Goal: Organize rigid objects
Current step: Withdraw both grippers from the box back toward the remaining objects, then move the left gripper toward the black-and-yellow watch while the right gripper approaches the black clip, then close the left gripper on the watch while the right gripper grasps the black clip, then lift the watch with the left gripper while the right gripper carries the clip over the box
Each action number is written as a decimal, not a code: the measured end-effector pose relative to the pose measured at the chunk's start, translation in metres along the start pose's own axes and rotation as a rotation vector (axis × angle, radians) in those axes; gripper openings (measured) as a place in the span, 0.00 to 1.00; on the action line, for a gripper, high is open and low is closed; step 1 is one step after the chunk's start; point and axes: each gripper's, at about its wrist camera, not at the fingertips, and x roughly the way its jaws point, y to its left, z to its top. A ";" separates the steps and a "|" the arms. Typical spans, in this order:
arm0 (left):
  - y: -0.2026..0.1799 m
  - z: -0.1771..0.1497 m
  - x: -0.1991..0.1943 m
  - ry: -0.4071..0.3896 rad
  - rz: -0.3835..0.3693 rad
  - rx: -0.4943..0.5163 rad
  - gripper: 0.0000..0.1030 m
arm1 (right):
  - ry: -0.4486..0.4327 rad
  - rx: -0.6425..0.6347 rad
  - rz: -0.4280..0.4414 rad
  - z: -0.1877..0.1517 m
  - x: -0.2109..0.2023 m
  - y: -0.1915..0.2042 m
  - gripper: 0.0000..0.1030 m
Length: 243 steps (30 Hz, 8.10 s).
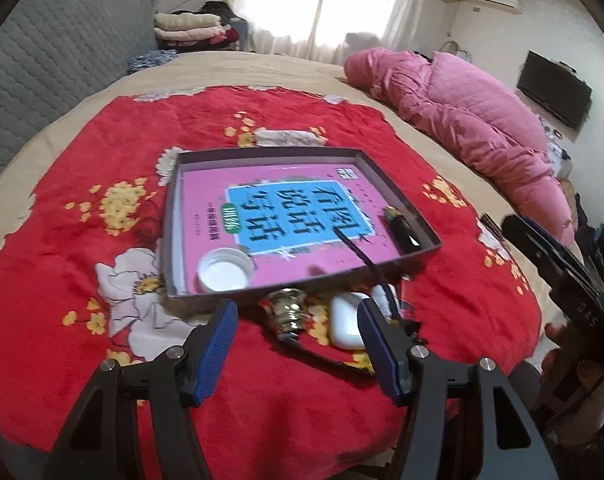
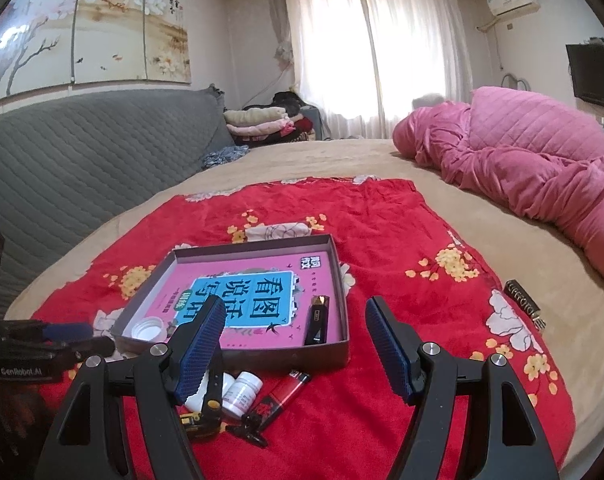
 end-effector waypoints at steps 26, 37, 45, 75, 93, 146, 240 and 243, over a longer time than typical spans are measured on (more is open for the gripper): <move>-0.027 -0.010 0.010 0.054 -0.056 0.106 0.60 | 0.032 -0.018 -0.004 -0.004 -0.005 0.002 0.72; -0.039 -0.017 0.017 0.091 -0.082 0.155 0.60 | 0.118 -0.016 -0.044 -0.013 0.008 -0.003 0.72; -0.049 -0.024 0.023 0.116 -0.087 0.202 0.60 | 0.190 -0.026 -0.061 -0.021 0.019 -0.005 0.72; -0.074 -0.036 0.057 0.166 -0.096 0.350 0.54 | 0.482 -0.022 -0.042 -0.063 0.065 -0.009 0.72; -0.077 -0.041 0.078 0.200 -0.098 0.406 0.30 | 0.522 -0.046 0.046 -0.070 0.073 0.000 0.72; -0.007 -0.025 0.060 0.186 -0.177 0.107 0.22 | 0.398 -0.329 0.194 -0.082 0.074 0.038 0.22; -0.018 -0.017 0.062 0.106 -0.107 0.185 0.16 | 0.324 0.005 0.242 -0.050 0.062 0.003 0.23; -0.012 -0.010 0.055 0.080 -0.130 0.153 0.16 | 0.306 -0.010 0.236 -0.046 0.060 0.010 0.23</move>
